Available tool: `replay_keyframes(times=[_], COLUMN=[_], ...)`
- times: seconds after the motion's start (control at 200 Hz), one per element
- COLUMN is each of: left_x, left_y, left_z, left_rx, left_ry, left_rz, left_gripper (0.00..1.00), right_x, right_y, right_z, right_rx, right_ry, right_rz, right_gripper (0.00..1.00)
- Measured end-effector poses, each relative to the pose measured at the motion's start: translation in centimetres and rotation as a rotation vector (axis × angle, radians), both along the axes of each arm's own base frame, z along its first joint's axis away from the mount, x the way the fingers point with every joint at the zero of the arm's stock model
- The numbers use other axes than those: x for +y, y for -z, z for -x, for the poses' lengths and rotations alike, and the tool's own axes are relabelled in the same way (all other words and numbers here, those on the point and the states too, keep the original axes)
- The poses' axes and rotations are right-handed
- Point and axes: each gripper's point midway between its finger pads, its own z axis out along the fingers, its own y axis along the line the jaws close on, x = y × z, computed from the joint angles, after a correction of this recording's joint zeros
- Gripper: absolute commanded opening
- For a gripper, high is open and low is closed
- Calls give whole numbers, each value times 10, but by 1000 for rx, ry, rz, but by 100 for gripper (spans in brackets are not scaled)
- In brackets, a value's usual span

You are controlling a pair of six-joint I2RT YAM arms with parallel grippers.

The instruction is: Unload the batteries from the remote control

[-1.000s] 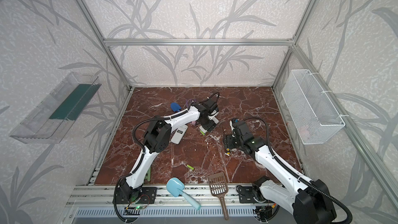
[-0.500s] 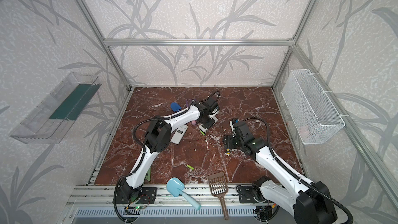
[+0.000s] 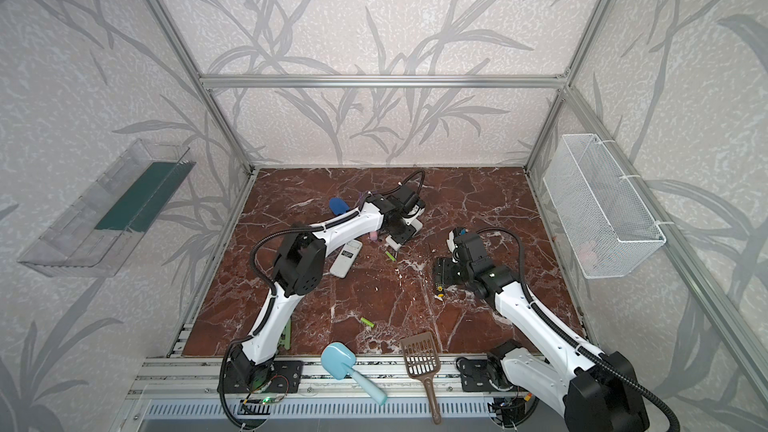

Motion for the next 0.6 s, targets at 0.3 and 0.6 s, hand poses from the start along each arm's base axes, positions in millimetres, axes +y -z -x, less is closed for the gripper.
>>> replay_keyframes(times=[0.3, 0.6], left_x=[18, 41], left_y=[-65, -62], left_z=[35, 86], left_rx=[-118, -157], left_ry=[34, 78], left_rz=[173, 246], left_gripper=[39, 39], right_x=[23, 59], right_y=[-31, -94], right_z=[-27, -54], right_rx=[-29, -151], right_ry=[-50, -198], right_rz=[-175, -324], right_gripper=[57, 59])
